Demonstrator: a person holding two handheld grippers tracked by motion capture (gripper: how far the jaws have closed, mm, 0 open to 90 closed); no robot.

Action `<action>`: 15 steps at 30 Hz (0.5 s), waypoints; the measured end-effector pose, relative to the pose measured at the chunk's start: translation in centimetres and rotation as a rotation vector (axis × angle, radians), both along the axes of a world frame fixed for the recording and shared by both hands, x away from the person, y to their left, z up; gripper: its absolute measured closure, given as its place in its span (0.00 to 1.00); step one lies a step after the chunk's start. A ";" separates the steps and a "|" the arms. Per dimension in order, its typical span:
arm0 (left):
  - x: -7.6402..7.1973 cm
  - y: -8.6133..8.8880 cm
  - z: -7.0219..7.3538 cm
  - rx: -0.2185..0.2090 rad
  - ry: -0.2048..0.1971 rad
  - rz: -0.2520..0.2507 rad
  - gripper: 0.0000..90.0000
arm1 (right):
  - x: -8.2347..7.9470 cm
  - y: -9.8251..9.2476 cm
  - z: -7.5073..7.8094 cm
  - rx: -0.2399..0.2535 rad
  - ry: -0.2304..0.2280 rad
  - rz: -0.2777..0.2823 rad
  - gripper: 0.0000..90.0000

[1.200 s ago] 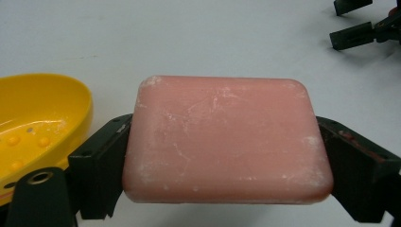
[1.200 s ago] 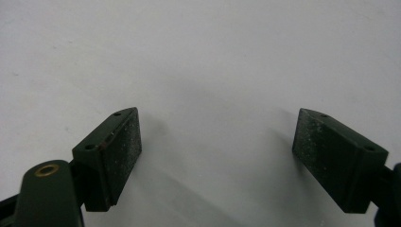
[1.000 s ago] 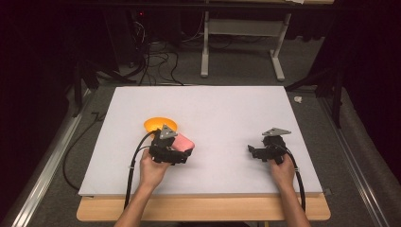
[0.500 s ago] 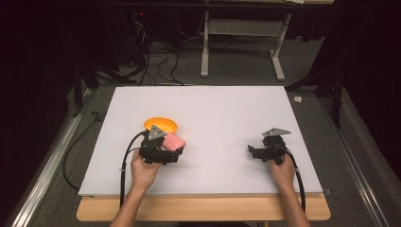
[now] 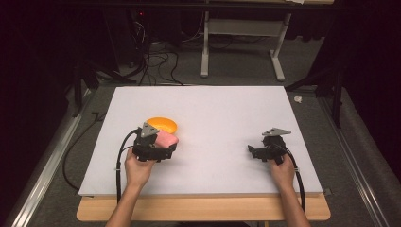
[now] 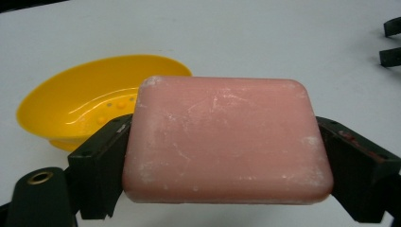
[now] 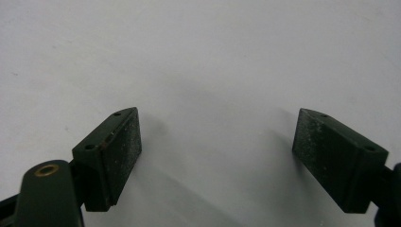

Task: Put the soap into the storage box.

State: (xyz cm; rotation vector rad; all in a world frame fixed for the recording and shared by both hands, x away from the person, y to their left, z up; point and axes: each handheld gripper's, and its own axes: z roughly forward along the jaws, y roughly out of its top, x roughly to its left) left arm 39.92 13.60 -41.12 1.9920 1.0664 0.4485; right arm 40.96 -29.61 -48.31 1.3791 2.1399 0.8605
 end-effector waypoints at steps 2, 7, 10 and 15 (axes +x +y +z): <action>0.1 0.2 0.1 0.002 0.001 0.008 0.15 | 0.0 0.0 0.0 0.002 0.002 -0.002 0.19; 0.4 0.7 0.8 -0.001 -0.005 0.031 0.15 | 0.0 0.0 0.0 0.002 0.000 -0.001 0.19; 0.6 1.0 1.0 0.001 -0.007 0.051 0.15 | 0.0 0.0 0.0 0.001 0.002 -0.002 0.19; 0.8 1.3 0.9 -0.001 -0.004 0.066 0.15 | 0.0 0.0 0.0 0.001 0.002 -0.002 0.19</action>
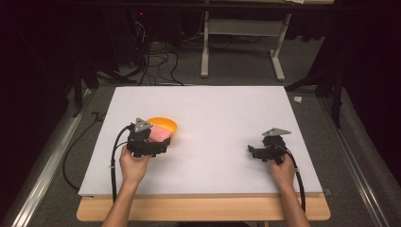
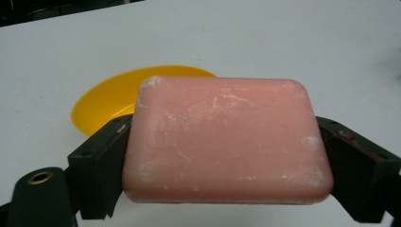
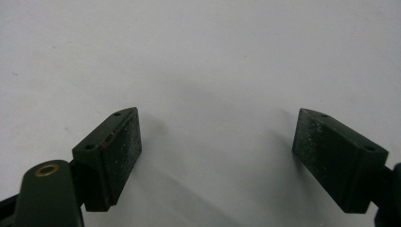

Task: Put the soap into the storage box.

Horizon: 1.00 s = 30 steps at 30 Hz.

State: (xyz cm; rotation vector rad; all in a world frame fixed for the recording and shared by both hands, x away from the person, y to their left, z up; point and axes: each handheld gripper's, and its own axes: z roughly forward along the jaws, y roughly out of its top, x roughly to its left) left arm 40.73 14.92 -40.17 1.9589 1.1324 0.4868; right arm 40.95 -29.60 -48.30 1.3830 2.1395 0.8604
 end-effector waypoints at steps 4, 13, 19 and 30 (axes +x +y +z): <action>0.2 0.1 -0.1 0.028 -0.002 0.032 0.15 | 0.0 0.0 0.0 -0.002 -0.002 0.001 0.19; 0.8 0.3 0.1 0.010 -0.002 0.053 0.15 | 0.0 0.0 0.0 -0.002 -0.002 0.001 0.19; 1.3 0.2 0.7 0.034 -0.010 0.060 0.15 | 0.0 0.0 0.0 -0.003 -0.004 0.002 0.19; 2.6 0.1 1.4 0.009 0.005 0.062 0.15 | 0.0 0.0 0.0 -0.003 -0.003 0.002 0.19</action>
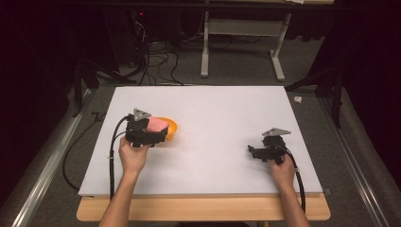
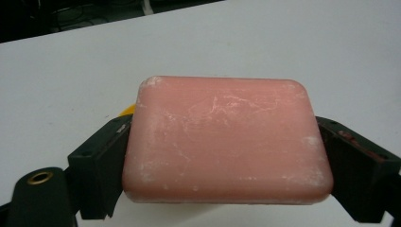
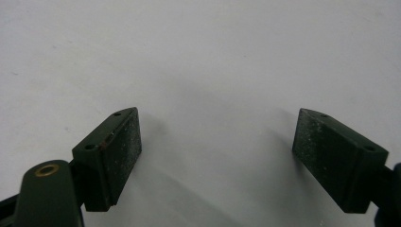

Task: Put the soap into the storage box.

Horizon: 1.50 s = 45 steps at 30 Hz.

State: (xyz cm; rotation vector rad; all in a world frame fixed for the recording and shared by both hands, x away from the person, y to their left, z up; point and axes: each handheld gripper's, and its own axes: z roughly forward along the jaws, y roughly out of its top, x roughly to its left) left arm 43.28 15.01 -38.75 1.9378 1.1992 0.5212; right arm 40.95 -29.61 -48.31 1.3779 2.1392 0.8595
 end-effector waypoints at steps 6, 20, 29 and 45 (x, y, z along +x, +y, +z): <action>0.9 -0.4 0.2 0.001 0.011 0.000 0.15 | 0.0 0.0 0.0 0.002 0.002 -0.002 0.19; 2.7 -1.0 -0.3 0.014 0.039 0.015 0.15 | 0.0 0.0 0.0 0.002 0.002 -0.001 0.19; 3.5 -1.0 -1.0 0.018 0.062 0.024 0.15 | 0.0 0.0 0.0 0.004 0.002 -0.002 0.19; 4.7 -1.4 -1.8 0.029 0.107 0.048 0.15 | 0.0 0.0 0.0 0.004 0.004 -0.003 0.19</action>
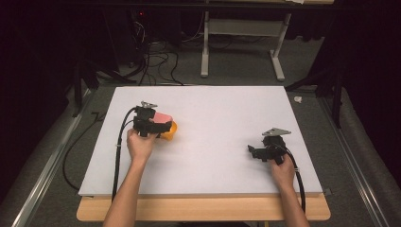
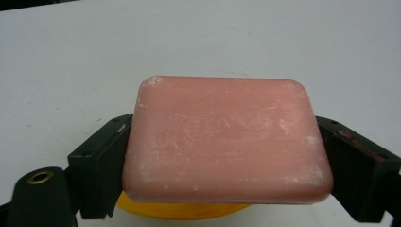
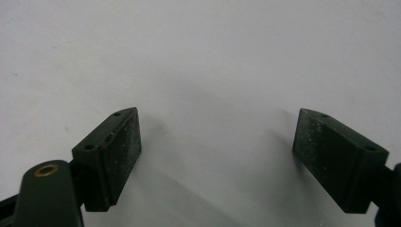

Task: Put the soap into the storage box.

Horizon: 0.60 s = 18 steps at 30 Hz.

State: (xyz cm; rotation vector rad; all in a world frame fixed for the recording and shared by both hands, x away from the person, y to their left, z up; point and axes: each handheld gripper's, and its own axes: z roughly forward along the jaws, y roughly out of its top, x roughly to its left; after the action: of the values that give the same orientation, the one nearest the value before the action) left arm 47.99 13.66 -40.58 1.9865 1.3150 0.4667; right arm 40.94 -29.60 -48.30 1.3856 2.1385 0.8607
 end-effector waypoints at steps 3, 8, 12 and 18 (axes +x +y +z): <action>0.2 -0.2 -0.3 0.011 0.009 0.006 0.15 | 0.0 0.0 0.0 0.001 0.001 0.001 0.19; 0.4 -0.3 -0.6 0.022 0.020 0.008 0.15 | 0.0 0.0 0.0 0.001 0.001 0.001 0.19; 0.7 -0.4 -1.1 0.040 0.036 0.015 0.15 | 0.0 0.0 0.0 0.002 0.001 0.001 0.19; 1.1 -0.5 -1.6 0.049 0.052 0.027 0.15 | 0.0 0.0 0.0 0.004 0.004 0.002 0.19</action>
State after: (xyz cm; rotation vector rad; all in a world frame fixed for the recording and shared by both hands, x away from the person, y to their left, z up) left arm 49.07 13.15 -42.18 2.0354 1.3764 0.4669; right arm 40.97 -29.63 -48.29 1.3891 2.1428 0.8637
